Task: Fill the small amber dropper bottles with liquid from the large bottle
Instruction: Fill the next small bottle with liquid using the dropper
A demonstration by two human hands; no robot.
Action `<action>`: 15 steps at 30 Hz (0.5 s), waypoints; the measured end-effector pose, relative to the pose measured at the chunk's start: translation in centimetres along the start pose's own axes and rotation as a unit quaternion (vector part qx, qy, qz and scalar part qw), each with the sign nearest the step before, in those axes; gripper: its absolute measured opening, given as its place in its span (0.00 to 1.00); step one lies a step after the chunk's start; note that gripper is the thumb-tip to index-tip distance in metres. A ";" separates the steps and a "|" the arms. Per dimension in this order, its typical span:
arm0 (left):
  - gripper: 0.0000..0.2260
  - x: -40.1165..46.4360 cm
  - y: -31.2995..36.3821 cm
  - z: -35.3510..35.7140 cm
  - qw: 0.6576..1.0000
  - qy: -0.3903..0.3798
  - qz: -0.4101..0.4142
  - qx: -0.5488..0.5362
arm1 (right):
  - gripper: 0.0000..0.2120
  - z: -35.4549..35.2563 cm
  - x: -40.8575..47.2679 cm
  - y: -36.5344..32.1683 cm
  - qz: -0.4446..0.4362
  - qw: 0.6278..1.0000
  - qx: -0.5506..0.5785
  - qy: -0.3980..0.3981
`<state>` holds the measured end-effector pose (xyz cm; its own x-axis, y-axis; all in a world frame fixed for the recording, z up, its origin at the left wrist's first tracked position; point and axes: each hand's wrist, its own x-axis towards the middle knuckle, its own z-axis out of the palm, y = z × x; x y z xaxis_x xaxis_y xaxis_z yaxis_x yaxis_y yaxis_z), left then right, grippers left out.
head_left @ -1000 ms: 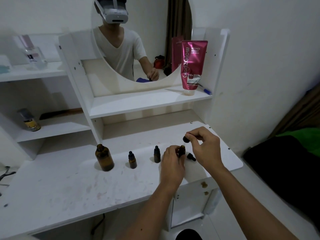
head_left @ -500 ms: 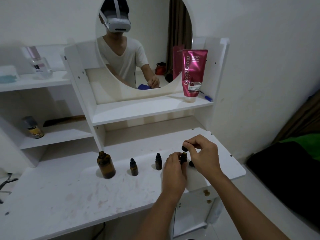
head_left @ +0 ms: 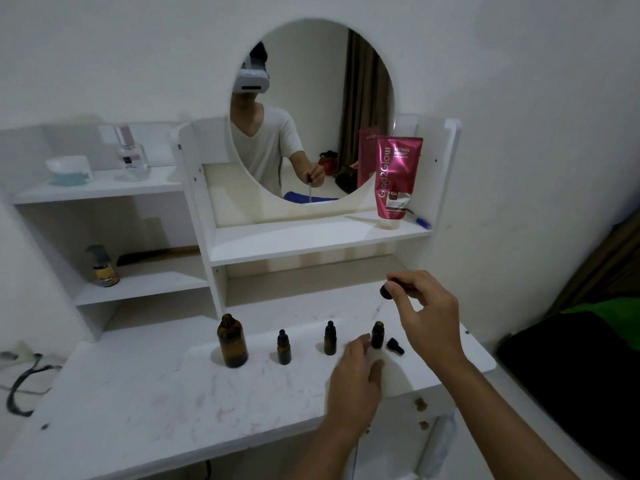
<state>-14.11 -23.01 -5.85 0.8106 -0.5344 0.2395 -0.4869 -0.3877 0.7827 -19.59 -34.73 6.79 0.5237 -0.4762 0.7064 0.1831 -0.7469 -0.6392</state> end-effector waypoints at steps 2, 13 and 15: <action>0.19 -1.2 -0.3 -1.1 1.000 -0.006 0.002 -0.005 | 0.05 0.7 -0.1 -1.1 0.014 1.000 0.022 -0.002; 0.07 -6.1 -6.4 -12.4 0.971 0.208 -0.084 -0.084 | 0.06 9.4 -1.1 -7.8 0.117 0.976 0.171 -0.072; 0.09 -6.2 -7.4 -14.7 0.950 0.285 -0.102 -0.080 | 0.06 11.2 -1.3 -8.9 0.115 0.972 0.189 -0.085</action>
<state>-10.79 -5.80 -4.66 0.9491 0.0511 0.3107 -0.2829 -0.2953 0.9125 -12.58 -22.31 8.13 0.7111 -0.5029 0.4915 0.3198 -0.3912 -0.8630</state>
